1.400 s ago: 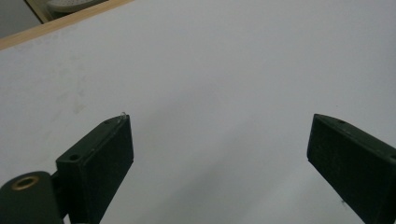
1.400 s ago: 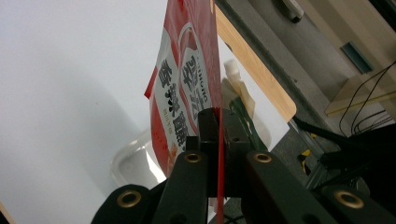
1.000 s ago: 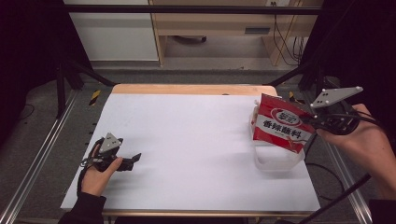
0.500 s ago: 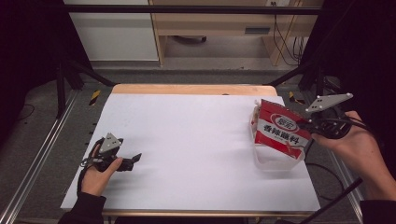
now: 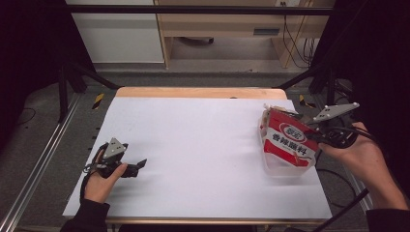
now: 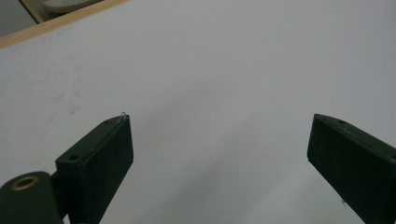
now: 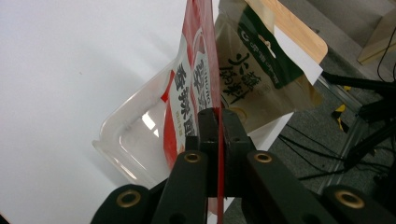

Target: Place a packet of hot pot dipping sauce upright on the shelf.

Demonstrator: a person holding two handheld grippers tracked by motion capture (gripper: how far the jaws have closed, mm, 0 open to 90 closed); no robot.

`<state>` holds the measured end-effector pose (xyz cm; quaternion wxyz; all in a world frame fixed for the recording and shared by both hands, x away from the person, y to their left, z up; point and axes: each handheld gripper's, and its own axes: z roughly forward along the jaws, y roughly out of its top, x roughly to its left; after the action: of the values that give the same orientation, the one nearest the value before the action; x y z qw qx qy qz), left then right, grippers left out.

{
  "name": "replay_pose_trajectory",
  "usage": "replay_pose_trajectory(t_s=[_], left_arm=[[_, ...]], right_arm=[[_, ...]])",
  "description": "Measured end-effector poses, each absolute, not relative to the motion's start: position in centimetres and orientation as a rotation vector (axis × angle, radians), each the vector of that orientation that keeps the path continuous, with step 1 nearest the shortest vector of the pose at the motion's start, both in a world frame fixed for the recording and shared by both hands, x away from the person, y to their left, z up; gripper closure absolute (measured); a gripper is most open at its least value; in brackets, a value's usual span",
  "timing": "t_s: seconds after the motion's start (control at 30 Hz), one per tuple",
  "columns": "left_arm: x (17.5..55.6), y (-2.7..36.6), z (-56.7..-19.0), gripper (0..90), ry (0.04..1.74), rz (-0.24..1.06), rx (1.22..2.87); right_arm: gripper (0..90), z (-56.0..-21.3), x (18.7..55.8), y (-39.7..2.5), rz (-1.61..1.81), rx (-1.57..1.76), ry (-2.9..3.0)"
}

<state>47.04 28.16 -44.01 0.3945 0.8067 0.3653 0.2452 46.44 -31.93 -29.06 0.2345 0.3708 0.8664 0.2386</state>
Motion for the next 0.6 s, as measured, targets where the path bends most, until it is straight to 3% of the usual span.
replay_pose_trajectory(t_s=[0.6], left_arm=[[47.0, 28.1, -44.1, 7.0, 0.928, 0.624, 2.053]], right_arm=[[85.2, -30.4, 46.7, -34.3, 0.623, 1.119, 2.343]])
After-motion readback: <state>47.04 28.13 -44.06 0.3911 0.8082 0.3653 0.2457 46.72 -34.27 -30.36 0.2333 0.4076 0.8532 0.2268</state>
